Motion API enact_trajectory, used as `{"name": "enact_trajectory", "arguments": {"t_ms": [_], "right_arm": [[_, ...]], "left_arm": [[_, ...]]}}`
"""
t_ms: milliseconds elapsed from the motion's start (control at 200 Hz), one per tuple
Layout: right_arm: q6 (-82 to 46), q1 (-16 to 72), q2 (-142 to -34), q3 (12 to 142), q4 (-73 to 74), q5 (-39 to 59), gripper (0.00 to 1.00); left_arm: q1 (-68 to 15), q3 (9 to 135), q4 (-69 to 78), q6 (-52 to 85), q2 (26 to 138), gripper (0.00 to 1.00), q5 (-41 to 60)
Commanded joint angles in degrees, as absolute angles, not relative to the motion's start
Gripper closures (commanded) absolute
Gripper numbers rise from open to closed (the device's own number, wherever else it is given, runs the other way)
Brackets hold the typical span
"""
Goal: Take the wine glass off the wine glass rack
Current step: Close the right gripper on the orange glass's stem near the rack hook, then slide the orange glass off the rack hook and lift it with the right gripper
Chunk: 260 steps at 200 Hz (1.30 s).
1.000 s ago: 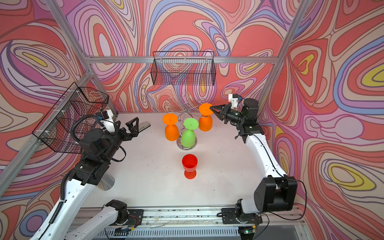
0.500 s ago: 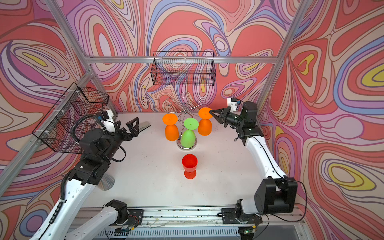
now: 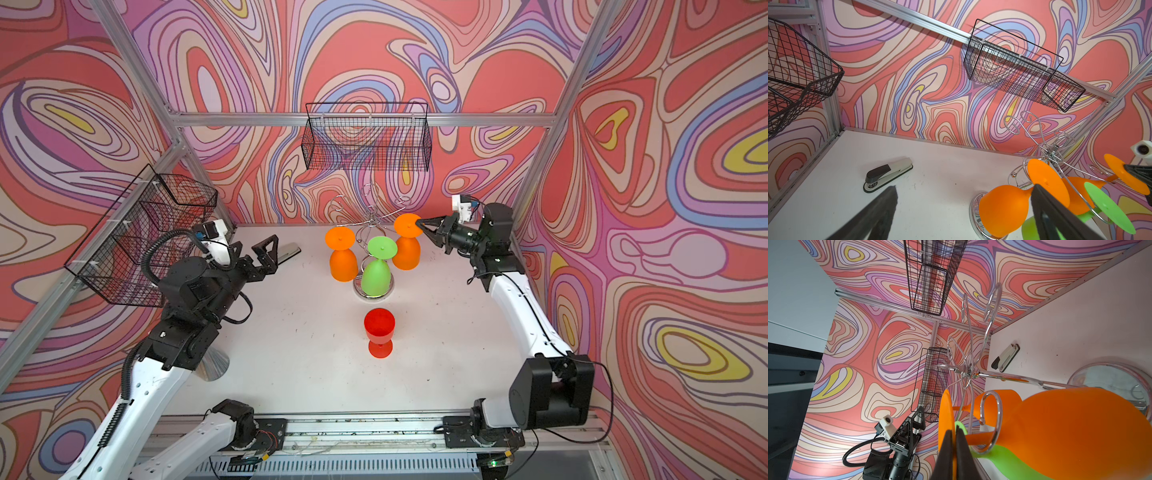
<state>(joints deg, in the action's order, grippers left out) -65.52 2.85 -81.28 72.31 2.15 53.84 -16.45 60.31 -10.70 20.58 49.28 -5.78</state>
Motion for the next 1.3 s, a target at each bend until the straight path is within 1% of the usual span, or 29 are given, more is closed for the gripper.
{"name": "enact_trajectory", "arguments": {"t_ms": [0,501,1297], "right_arm": [[-64.96,3.85,-81.98,73.65,3.34,53.57,1.00],[-63.65,5.88,-84.96,76.05,2.46,51.79,1.00],[-62.23,5.98,-89.02,80.66,1.72,50.02,1.00]], "left_arm": [[-16.08,59.55,-10.73,20.04,49.39,0.01,-5.36],[-16.08,59.07,-10.72,19.99,49.10,0.01,-5.34],[-16.06,59.15,-10.81,19.78,49.65,0.01,-4.92]]}}
